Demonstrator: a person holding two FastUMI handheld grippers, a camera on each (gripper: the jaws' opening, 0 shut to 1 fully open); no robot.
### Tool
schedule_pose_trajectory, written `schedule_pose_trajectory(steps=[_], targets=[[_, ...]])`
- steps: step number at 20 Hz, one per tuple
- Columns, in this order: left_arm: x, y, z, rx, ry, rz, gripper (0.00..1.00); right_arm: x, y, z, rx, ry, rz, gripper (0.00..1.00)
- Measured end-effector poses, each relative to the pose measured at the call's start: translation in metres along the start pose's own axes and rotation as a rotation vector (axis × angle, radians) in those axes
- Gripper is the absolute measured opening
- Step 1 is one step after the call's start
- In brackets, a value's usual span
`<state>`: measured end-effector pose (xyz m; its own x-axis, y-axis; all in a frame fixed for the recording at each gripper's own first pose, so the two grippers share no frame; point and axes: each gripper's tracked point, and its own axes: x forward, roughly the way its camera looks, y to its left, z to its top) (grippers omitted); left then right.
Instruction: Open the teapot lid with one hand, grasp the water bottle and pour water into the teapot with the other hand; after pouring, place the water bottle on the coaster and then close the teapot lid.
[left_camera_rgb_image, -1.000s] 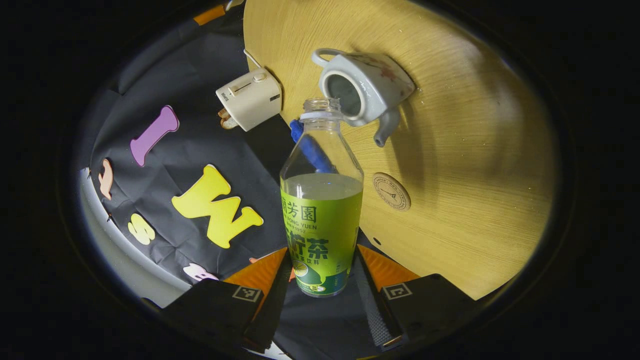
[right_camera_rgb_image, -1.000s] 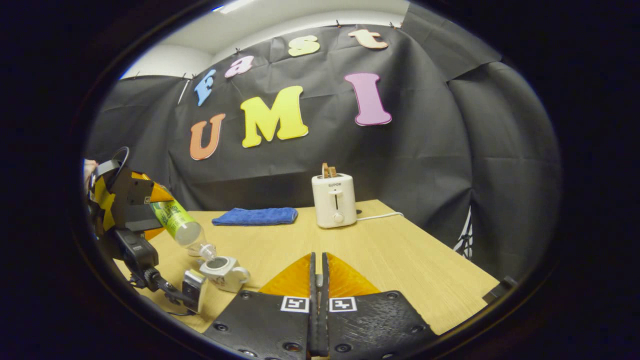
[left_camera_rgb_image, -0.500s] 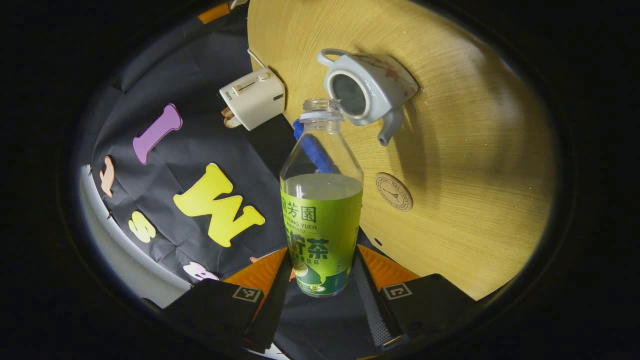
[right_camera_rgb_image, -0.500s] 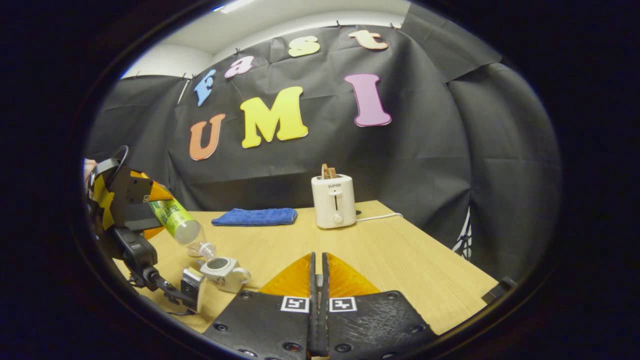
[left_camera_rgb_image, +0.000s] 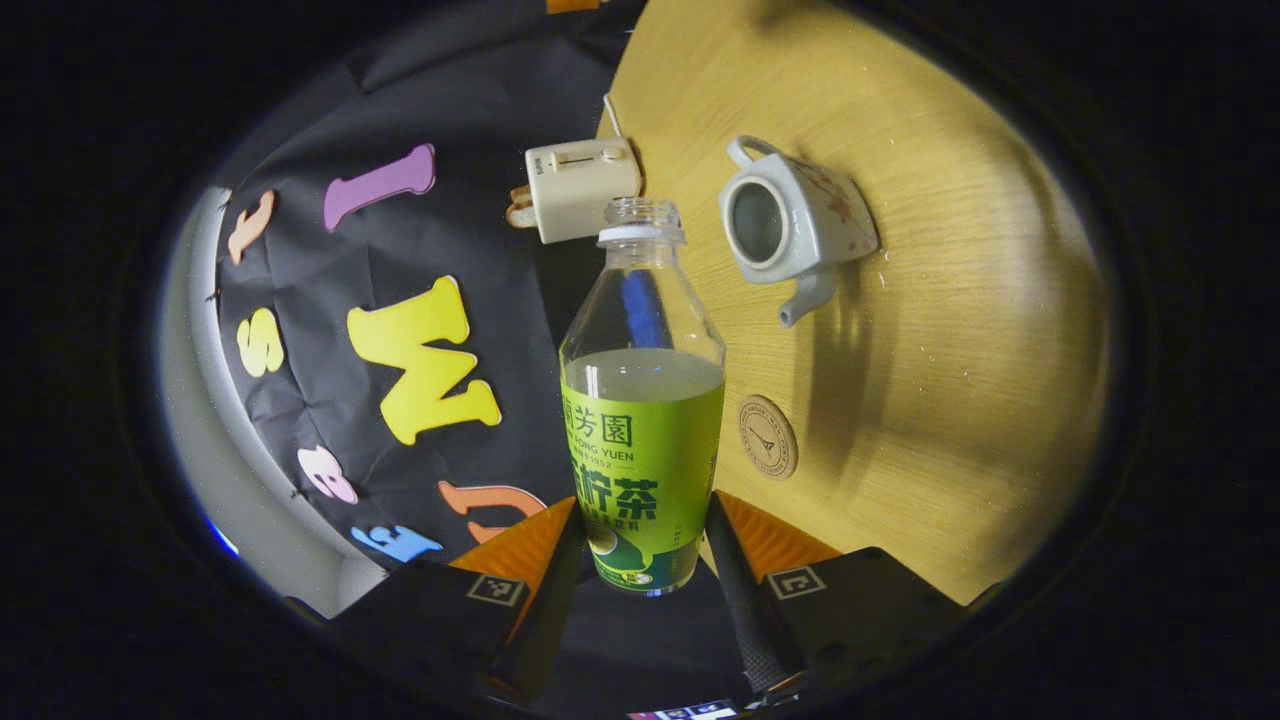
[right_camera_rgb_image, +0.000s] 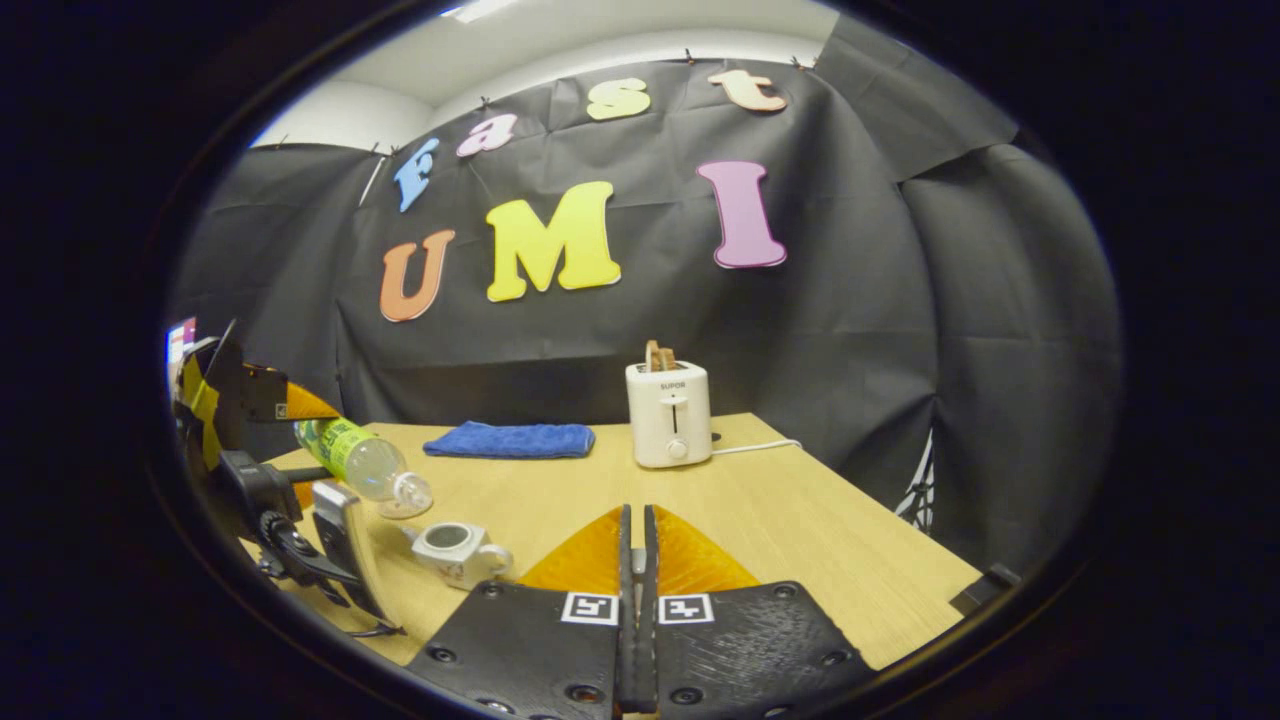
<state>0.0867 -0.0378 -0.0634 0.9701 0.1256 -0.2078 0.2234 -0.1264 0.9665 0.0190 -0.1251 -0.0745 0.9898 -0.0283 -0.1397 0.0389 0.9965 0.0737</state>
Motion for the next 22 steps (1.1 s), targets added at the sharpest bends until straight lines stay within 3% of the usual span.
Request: schedule_pose_trajectory(steps=[6, 9, 13, 22], targets=[[-0.021, -0.023, -0.034, -0.564, -0.066, -0.070, 0.73, -0.005, 0.016, 0.021, -0.001, -0.015, 0.005, 0.00], [-0.032, -0.025, -0.053, -0.810, -0.081, -0.067, 0.70, -0.004, 0.031, 0.027, -0.011, -0.025, 0.016, 0.00], [-0.047, -0.031, -0.067, -1.117, -0.116, -0.089, 0.73, -0.005, 0.053, 0.031, -0.028, -0.032, 0.046, 0.00], [-0.026, 0.006, -0.054, -1.594, -0.244, -0.144, 0.74, -0.002, 0.082, 0.037, -0.044, -0.034, 0.086, 0.00]])
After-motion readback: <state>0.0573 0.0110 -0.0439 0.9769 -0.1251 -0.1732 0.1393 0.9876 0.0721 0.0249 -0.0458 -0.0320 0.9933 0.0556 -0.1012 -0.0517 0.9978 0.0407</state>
